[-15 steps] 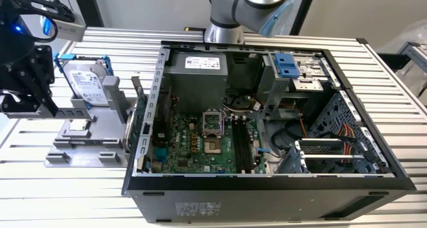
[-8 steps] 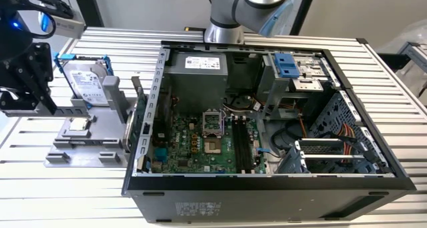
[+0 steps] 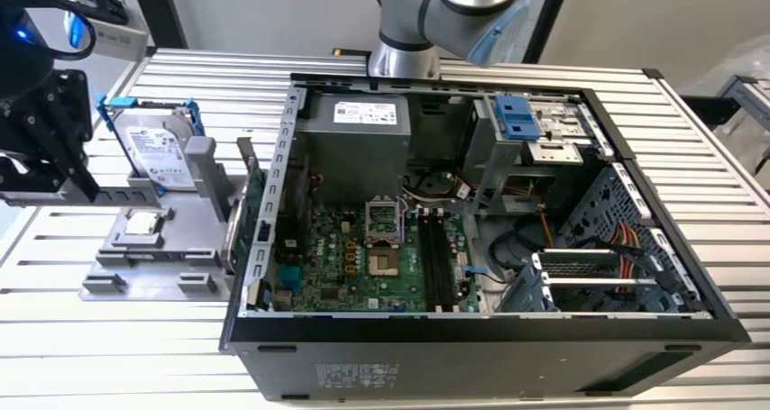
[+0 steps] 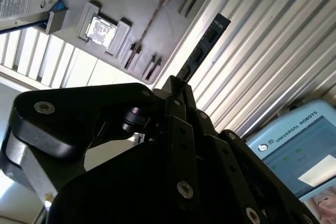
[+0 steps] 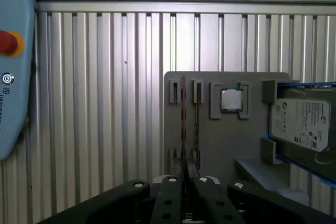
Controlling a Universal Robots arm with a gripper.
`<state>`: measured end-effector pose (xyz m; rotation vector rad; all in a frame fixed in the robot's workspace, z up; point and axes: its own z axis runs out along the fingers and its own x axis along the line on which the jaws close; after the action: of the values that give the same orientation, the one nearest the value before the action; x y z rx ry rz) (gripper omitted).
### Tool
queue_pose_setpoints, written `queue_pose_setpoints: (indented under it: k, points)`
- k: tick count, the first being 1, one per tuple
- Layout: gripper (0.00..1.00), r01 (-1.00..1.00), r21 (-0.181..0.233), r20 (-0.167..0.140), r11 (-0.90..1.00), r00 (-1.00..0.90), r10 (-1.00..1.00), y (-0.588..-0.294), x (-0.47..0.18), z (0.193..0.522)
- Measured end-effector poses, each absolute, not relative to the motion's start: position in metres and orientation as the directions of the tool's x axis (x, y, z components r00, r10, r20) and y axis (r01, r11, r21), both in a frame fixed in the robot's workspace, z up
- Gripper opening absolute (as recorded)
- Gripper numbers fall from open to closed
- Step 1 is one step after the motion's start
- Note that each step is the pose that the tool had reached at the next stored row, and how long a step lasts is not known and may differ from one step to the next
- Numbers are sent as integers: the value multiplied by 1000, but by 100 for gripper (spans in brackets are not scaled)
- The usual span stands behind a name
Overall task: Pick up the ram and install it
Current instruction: 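Pick up the ram and move it above insertion slot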
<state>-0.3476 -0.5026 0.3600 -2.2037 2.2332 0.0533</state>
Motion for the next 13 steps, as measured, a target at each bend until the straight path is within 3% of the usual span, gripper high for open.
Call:
queue_pose_setpoints:
  k: [13]
  points:
    - [0,-1000,21,-22,13,-14,-1000,-502,-348,371]
